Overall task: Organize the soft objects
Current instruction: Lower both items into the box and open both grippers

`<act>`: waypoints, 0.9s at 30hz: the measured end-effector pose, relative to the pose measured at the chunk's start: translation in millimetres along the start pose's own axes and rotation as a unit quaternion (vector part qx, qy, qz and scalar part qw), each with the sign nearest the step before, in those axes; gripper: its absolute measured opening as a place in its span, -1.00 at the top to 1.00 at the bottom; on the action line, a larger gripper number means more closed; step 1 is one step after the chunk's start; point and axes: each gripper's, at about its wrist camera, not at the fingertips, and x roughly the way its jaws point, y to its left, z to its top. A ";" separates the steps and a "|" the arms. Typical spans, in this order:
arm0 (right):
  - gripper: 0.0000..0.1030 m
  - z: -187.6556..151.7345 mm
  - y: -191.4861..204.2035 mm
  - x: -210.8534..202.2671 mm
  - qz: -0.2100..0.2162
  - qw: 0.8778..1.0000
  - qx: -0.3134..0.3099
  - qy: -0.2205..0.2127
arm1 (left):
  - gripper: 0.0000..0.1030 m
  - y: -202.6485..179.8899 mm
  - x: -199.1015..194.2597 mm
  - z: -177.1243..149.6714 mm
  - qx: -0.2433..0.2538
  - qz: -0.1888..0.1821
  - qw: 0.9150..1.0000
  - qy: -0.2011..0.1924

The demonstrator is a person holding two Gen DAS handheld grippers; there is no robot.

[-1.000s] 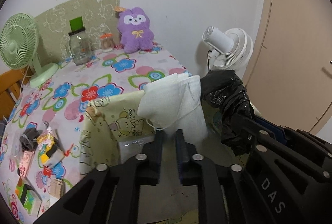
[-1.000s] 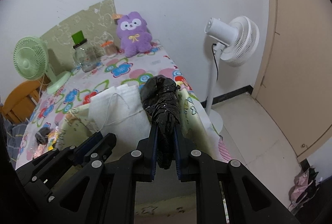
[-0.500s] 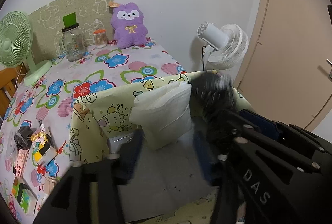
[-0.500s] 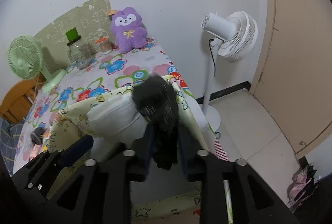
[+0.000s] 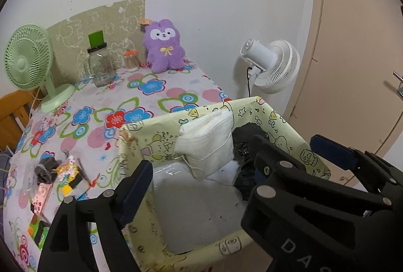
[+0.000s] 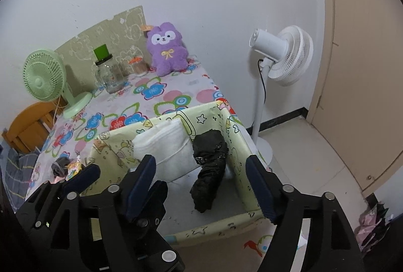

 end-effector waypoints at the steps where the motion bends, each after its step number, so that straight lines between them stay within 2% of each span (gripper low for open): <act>1: -0.57 -0.3 1.7 -3.2 0.000 1.000 -0.001 -0.003 | -0.71 1.0 -2.5 -0.4 -0.001 0.001 1.000 -0.002; 18: -0.84 -8.7 28.8 -47.3 0.004 0.999 -0.014 -0.048 | -0.99 21.4 -50.6 -10.3 -0.005 0.016 0.999 -0.039; 21: -0.91 -10.2 33.9 -54.2 0.006 0.998 -0.014 -0.054 | -0.99 25.3 -57.7 -12.0 -0.006 0.016 0.999 -0.044; 27: -0.92 -13.3 49.9 -64.6 0.014 0.998 -0.028 -0.062 | -0.99 34.4 -70.2 -15.6 -0.006 0.016 0.999 -0.047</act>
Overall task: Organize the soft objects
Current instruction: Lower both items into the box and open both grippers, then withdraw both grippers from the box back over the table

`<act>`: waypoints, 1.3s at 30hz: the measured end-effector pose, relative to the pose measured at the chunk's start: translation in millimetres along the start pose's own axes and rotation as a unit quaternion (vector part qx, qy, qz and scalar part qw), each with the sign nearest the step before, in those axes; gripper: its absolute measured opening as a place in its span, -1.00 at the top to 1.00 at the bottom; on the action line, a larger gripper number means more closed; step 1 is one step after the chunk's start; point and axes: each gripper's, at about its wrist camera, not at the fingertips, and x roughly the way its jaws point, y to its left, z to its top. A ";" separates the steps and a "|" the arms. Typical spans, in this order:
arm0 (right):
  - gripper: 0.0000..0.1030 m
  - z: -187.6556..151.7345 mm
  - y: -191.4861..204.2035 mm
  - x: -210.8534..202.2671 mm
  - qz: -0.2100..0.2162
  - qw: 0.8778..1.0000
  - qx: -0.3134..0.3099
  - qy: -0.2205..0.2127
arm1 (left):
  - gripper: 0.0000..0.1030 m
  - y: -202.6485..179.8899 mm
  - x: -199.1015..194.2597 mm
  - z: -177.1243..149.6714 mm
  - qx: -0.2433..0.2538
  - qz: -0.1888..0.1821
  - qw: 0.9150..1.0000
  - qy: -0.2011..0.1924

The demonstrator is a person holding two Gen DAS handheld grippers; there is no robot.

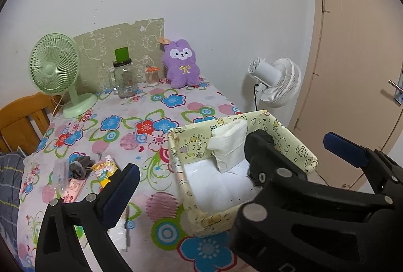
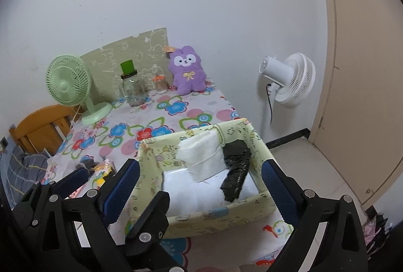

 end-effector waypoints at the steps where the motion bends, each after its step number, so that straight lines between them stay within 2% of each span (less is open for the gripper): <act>1: -0.92 -0.2 2.3 -1.1 0.002 1.000 -0.002 -0.001 | -0.99 2.9 -3.3 -0.7 -0.001 0.004 1.000 -0.003; 13: -0.92 -7.1 39.7 -17.4 0.025 0.999 -0.023 -0.015 | -0.99 34.2 -32.7 -11.4 -0.017 0.026 0.999 -0.018; 18: -0.92 -12.1 55.5 -24.7 0.022 0.999 -0.031 -0.030 | -0.99 46.3 -41.0 -16.9 -0.022 0.036 0.999 -0.028; 32: -0.92 -26.3 92.3 -18.0 0.051 0.997 -0.048 -0.028 | -0.99 83.4 -49.1 -35.6 -0.055 0.060 0.996 -0.034; 39: -0.92 -38.9 110.9 -8.2 0.067 0.996 -0.059 -0.018 | -0.99 105.1 -45.8 -49.2 -0.073 0.089 0.993 -0.028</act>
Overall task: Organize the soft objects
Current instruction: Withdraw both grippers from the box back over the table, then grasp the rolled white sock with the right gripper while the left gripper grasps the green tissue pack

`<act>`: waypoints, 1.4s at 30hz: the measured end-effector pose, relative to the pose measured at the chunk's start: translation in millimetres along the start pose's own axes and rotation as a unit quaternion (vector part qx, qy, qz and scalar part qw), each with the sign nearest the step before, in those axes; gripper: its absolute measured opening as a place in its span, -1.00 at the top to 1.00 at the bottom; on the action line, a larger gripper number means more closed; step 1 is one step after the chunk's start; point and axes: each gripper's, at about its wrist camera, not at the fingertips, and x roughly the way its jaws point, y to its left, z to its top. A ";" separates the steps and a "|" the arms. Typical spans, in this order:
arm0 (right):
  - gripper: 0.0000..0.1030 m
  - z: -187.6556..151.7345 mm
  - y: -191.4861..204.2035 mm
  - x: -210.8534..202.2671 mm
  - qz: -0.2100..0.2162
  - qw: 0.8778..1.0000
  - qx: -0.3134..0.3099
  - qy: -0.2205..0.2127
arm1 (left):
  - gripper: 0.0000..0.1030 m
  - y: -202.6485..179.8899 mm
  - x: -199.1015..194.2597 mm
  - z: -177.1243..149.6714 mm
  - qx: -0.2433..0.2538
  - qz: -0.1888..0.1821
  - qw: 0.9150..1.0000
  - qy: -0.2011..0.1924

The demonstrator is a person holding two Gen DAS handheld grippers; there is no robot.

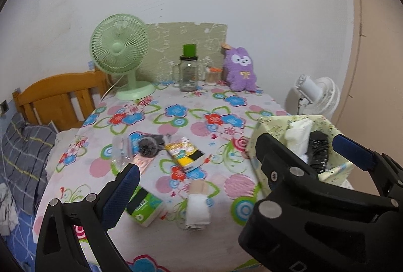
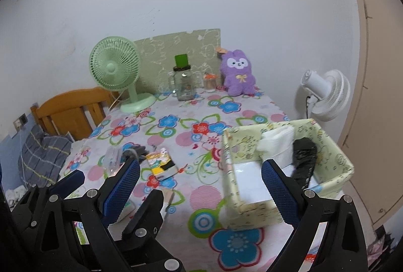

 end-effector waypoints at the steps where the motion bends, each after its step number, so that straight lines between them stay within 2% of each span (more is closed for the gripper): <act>1: -0.92 -1.5 1.7 2.0 0.004 1.000 0.000 0.003 | -0.99 2.4 1.2 -1.4 -0.001 0.002 1.000 0.000; 10: -0.91 -14.0 18.7 24.6 0.027 0.999 0.016 0.028 | -0.99 27.3 13.8 -15.4 -0.019 0.029 0.999 0.007; 13: -0.84 -15.6 21.5 32.1 0.036 0.998 0.026 0.038 | -0.99 33.4 19.2 -18.2 -0.024 0.036 0.999 0.012; 17: -0.84 -19.9 30.2 43.6 0.036 0.998 0.016 0.051 | -0.99 41.3 26.5 -24.1 -0.027 0.048 0.998 0.021; 33: -0.68 -41.5 49.2 93.6 0.035 0.992 -0.003 0.120 | -0.96 68.1 68.7 -48.3 -0.052 0.072 0.993 0.082; 42: -0.32 -58.5 56.3 124.1 0.047 0.983 -0.006 0.177 | -0.96 80.5 83.0 -61.5 -0.067 0.087 0.988 0.108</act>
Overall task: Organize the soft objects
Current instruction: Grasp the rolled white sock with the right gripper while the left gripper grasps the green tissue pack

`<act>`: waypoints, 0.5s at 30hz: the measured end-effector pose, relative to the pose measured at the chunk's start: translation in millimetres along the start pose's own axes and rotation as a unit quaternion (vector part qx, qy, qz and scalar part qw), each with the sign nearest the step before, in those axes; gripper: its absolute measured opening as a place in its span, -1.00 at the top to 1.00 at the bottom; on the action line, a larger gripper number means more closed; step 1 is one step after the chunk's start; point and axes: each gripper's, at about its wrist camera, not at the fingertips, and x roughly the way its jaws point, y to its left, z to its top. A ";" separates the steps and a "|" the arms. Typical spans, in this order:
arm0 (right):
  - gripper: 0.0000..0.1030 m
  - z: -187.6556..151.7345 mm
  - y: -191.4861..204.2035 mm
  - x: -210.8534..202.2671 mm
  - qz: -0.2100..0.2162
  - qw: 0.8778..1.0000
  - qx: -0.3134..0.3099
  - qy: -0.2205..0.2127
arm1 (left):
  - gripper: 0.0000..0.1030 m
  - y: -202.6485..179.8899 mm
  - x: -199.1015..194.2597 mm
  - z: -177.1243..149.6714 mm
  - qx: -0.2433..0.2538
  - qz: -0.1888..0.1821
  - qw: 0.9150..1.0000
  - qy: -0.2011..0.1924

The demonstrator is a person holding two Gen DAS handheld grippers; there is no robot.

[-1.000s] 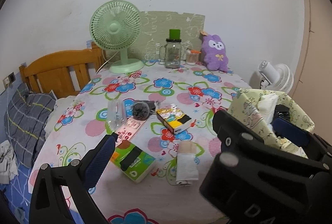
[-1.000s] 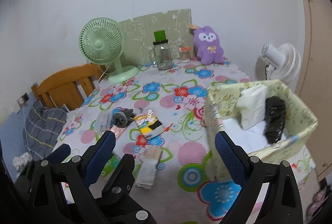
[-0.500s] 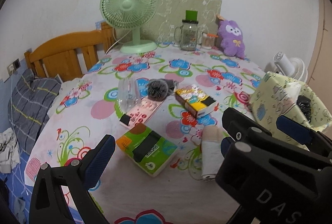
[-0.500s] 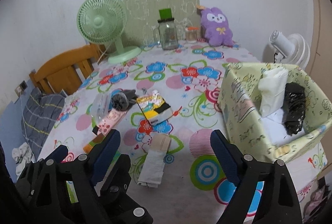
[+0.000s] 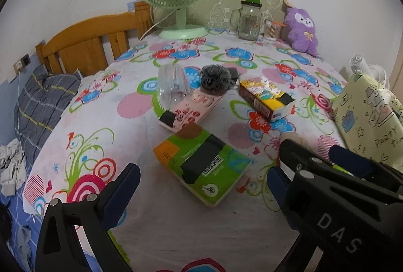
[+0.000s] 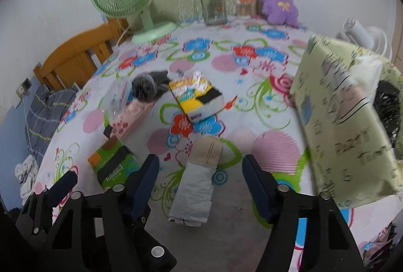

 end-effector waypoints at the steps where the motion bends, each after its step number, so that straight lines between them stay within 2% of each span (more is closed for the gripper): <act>1: -0.29 -0.7 0.7 3.1 0.001 1.000 -0.001 0.006 | -0.96 0.6 1.8 -0.2 0.000 0.001 1.000 0.002; 8: -0.11 -0.2 1.3 18.8 0.013 0.999 0.001 0.037 | -0.96 -0.2 13.7 -1.2 0.005 0.006 1.000 0.019; 12: 0.14 -0.7 4.9 25.8 0.009 0.999 -0.012 0.047 | -0.96 -1.1 18.7 -3.2 0.009 0.007 1.000 0.026; 15: 0.41 -1.2 6.9 26.4 -0.001 0.999 -0.023 0.043 | -0.96 -0.7 21.3 -2.7 0.013 0.012 0.999 0.028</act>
